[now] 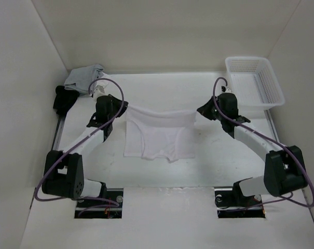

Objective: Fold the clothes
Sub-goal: Fold the tank top

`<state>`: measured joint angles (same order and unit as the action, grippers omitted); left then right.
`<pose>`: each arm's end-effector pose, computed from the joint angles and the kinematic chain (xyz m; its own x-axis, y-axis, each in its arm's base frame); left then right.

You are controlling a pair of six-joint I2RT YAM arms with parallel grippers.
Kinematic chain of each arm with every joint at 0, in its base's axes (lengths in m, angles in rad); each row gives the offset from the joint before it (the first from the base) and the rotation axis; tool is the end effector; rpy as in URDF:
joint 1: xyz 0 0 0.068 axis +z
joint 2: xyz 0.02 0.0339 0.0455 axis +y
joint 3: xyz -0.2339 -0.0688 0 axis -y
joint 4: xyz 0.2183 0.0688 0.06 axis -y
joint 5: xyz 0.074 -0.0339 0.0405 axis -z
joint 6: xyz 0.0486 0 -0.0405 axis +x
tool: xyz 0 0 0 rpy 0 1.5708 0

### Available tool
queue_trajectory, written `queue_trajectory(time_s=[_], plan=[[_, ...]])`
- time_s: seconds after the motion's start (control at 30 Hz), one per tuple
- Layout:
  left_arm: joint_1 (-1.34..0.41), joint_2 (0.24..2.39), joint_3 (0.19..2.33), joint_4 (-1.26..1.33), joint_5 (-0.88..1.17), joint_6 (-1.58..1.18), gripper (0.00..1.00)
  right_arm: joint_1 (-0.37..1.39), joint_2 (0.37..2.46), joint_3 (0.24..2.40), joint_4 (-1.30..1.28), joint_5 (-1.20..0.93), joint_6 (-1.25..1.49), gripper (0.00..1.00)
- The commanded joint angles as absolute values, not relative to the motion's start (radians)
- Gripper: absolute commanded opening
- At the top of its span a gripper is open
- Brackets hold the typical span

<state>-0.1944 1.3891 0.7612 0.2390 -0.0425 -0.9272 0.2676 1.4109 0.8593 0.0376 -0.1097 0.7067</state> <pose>0.2977 -0.0565 0.2174 -0.3468 -0.7463 -0.5682 -0.2049 0.6514 -0.7305 0.2943 0.0862 0.2210 -0.5910 0.5072 -0.6273 0.0381 0.7943 0.6064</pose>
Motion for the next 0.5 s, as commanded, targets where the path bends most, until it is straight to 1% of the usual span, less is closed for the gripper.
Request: queue_trajectory(time_s=[0.0,0.17,0.3,0.47], plan=[[-0.191,1.258,0.682,0.331,-0.020,-0.943,0.04,0.274,1.297,0.758,0.130,-0.127,0.704,0.00],[-0.165,1.100,0.445,0.325,0.023,-0.957,0.04,0.317,1.145,0.537,0.163,-0.107,0.747,0.00],[-0.101,0.938,0.290,0.296,0.099,-1.003,0.03,0.355,1.040,0.437,0.134,-0.098,0.765,0.00],[-0.062,0.728,0.215,0.178,0.156,-1.017,0.03,0.403,0.901,0.344,0.040,-0.065,0.811,0.00]])
